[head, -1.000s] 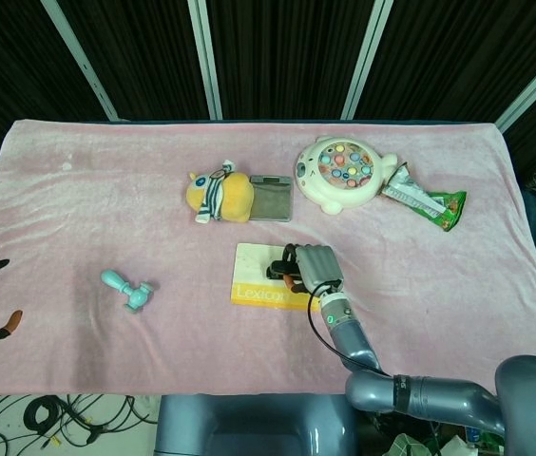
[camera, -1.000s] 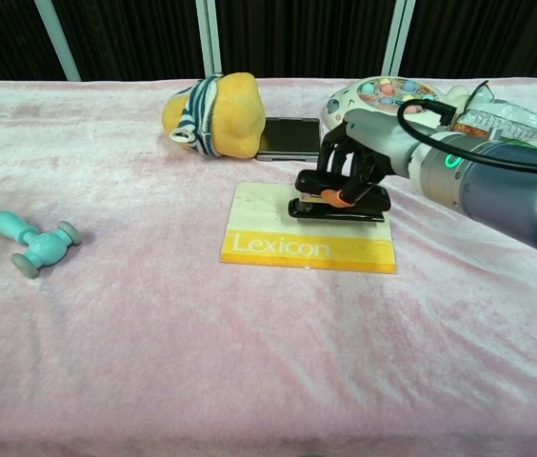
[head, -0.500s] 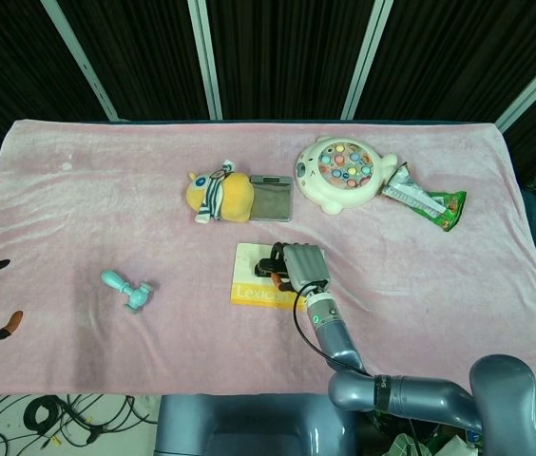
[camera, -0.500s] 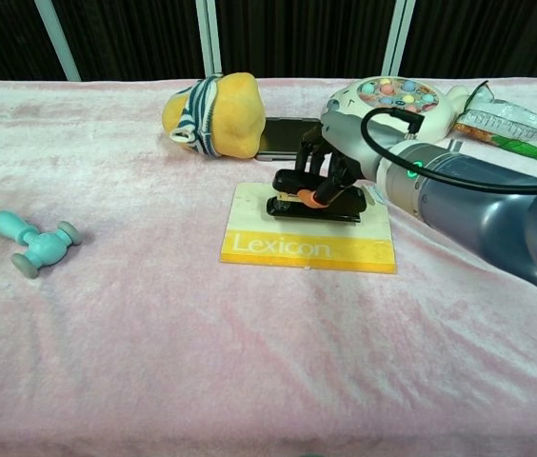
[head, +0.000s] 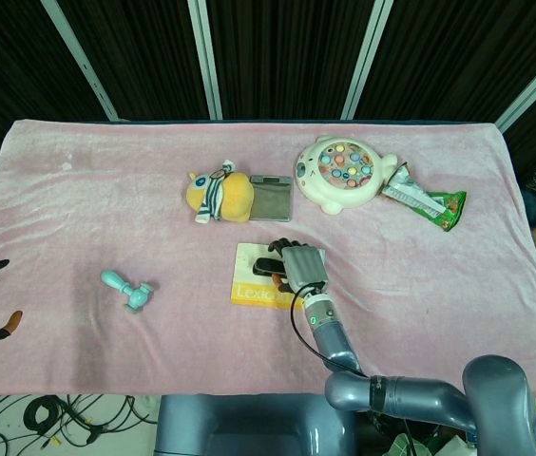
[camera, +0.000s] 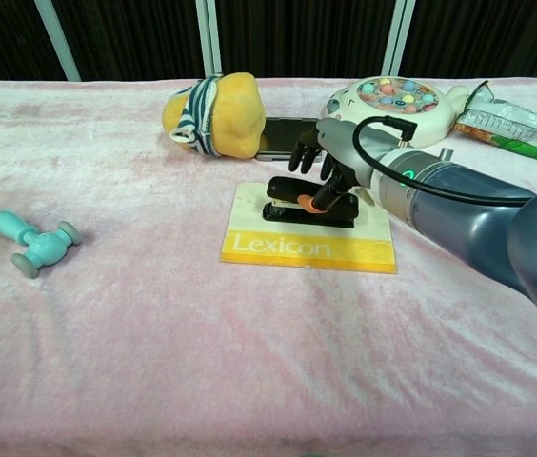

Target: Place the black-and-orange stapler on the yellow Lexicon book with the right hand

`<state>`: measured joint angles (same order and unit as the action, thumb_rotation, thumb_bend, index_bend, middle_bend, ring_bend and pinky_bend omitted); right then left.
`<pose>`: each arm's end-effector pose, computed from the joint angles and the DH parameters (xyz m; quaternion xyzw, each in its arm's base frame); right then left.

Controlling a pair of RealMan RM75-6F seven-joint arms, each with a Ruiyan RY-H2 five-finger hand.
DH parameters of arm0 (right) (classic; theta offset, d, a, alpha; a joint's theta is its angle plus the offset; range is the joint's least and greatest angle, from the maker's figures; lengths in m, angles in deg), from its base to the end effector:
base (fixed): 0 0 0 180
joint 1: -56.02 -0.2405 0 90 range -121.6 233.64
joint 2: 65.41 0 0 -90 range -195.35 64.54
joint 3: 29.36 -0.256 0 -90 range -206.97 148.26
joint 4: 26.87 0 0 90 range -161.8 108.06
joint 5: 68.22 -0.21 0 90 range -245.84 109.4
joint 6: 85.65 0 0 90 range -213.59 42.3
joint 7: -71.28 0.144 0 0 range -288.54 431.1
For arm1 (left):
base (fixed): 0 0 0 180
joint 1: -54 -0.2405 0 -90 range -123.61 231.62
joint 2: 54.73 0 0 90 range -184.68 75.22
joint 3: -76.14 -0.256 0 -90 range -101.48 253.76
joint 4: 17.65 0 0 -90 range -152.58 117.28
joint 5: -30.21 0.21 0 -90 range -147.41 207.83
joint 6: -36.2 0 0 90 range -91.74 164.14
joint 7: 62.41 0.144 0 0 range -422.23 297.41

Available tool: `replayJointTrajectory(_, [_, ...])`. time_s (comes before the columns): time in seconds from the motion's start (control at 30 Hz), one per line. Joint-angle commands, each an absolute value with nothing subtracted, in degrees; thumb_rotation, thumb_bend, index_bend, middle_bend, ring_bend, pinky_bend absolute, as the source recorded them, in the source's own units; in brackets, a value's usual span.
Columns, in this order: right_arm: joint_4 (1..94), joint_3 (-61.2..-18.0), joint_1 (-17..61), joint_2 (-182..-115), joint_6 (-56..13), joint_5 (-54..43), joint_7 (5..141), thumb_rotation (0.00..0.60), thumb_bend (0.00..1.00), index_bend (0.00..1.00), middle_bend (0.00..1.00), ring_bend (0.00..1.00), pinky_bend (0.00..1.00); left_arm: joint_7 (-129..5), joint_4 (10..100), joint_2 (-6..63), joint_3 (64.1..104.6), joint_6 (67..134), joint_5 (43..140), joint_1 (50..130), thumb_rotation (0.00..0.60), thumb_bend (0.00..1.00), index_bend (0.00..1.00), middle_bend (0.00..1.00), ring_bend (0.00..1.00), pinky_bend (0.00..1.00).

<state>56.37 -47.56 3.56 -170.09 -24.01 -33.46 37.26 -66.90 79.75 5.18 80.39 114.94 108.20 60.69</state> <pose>-0.0760 -0.3470 -0.0799 0.6683 -0.5032 0.3529 0.4190 -0.3146 0.1935 0.1699 -0.5539 -0.4614 -0.3807 0.5791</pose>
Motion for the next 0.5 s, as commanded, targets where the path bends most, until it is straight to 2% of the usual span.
replayJointTrajectory(0.03, [57.0, -47.5, 3.3, -169.8, -24.1, -35.3, 35.7, 0.6, 0.27, 0.28, 0.2, 0.25, 0.31, -66.9, 79.9, 5.1, 80.4, 114.9, 108.0, 60.7, 0.6, 0.32, 0.14, 0.03, 0.0, 0.14])
replayJointTrajectory(0.23, [58.5, -47.8, 2.7, -169.2, -23.2, -36.7, 33.6, 0.6, 0.2, 0.11, 0.05, 0.1, 0.19, -66.8, 79.9, 5.1, 80.4, 114.8, 107.9, 60.7, 0.6, 0.32, 0.14, 0.03, 0.0, 0.14])
replayJointTrajectory(0.37, [61.8, -48.4, 3.7, -167.2, -21.6, -34.6, 35.0, 0.6, 0.2, 0.08, 0.03, 0.08, 0.16, -66.9, 80.0, 5.0, 80.6, 115.0, 107.7, 60.6, 0.6, 0.32, 0.14, 0.03, 0.0, 0.14])
replayJointTrajectory(0.5, [68.9, -48.1, 6.4, -161.7, -19.8, -32.5, 36.3, 0.6, 0.19, 0.07, 0.03, 0.07, 0.14, -67.0, 79.8, 5.0, 80.5, 114.9, 107.9, 60.6, 0.6, 0.32, 0.14, 0.03, 0.0, 0.14])
